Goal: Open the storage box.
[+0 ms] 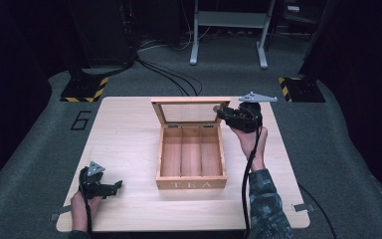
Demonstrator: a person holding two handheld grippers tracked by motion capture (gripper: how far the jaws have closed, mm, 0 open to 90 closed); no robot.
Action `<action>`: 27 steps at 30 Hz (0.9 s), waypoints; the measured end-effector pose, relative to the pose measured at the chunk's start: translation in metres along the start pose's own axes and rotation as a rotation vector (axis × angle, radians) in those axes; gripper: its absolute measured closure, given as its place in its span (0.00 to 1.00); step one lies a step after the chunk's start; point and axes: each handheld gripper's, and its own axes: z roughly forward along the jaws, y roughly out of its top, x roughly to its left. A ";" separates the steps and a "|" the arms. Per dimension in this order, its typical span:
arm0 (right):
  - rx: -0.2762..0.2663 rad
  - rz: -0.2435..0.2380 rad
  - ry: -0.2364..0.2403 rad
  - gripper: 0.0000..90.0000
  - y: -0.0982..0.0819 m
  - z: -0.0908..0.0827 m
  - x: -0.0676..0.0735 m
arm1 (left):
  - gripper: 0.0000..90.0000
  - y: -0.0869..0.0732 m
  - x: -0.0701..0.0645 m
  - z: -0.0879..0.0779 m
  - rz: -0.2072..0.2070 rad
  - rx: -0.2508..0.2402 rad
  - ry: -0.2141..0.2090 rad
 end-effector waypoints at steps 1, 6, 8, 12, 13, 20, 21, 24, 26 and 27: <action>0.000 0.000 0.000 0.74 0.000 0.000 0.000 | 0.01 0.000 0.000 0.000 0.000 0.000 0.000; -0.001 -0.004 0.001 0.74 0.000 0.000 0.000 | 0.01 0.000 0.001 0.000 0.007 -0.005 0.002; -0.001 -0.005 0.000 0.74 0.000 0.000 0.000 | 0.01 0.000 0.000 0.000 0.006 -0.005 0.001; -0.002 -0.001 0.000 0.74 0.000 0.000 0.000 | 0.01 0.000 0.000 0.000 0.007 -0.005 0.002; -0.003 0.000 0.000 0.74 -0.001 0.000 0.000 | 0.01 0.000 0.000 0.000 0.004 -0.002 0.000; -0.006 0.000 -0.001 0.74 -0.001 -0.001 0.000 | 0.01 0.000 0.000 0.000 0.005 0.000 0.000; -0.007 0.000 -0.001 0.74 -0.001 -0.001 0.001 | 0.01 0.000 0.000 0.000 0.006 0.000 0.000; -0.008 0.000 -0.001 0.75 -0.001 -0.001 0.001 | 0.01 0.000 0.000 0.000 0.005 -0.003 0.001; -0.008 0.002 -0.001 0.75 -0.001 -0.001 0.001 | 0.01 0.000 0.000 0.000 0.007 -0.002 0.001; -0.009 -0.002 -0.001 0.75 -0.001 -0.001 0.001 | 0.01 0.000 0.000 0.000 0.007 -0.001 0.000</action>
